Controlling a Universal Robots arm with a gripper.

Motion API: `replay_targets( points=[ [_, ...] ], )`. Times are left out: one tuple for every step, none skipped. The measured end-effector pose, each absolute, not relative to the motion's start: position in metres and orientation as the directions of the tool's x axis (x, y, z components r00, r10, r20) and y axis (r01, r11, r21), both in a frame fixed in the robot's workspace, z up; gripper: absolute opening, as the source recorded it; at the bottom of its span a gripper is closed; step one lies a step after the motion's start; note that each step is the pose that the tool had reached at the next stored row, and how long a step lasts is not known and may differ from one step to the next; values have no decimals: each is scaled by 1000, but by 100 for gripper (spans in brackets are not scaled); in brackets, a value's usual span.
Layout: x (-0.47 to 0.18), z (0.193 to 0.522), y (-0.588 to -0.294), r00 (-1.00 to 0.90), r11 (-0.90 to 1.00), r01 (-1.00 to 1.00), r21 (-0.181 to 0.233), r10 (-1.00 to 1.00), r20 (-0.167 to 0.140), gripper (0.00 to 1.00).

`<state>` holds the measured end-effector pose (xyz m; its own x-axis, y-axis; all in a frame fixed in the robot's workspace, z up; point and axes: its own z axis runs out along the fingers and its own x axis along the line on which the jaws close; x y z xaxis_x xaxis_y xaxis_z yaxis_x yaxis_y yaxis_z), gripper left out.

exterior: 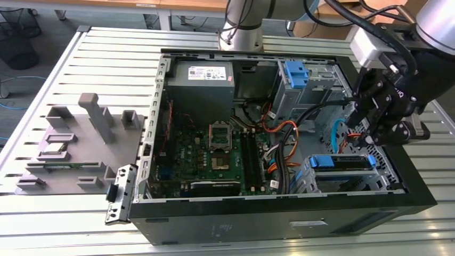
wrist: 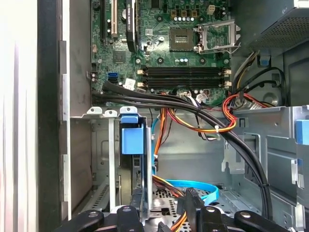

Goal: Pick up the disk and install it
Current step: 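Insert the first disk wire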

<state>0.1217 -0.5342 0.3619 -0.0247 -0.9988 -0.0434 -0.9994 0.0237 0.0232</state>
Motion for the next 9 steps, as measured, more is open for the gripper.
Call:
replay_targets(
  points=[
    [122, 362, -533, -25, 24, -999, 23, -999, -43, 48],
    [123, 362, -533, -25, 24, -999, 23, -999, -43, 48],
    [124, 361, -532, -25, 24, -999, 23, -999, -43, 48],
    [125, 361, -531, -25, 24, -999, 23, -999, -43, 48],
    [126, 360, -530, -25, 24, -999, 23, -999, -43, 48],
    [126, 360, -529, -25, 24, -999, 23, -999, -43, 48],
    [126, 359, -528, -25, 24, -999, 23, -999, -43, 48],
    [126, 359, -527, -25, 24, -999, 23, -999, -43, 48],
    [126, 359, -526, -25, 24, -999, 23, -999, -43, 48]
  ],
)
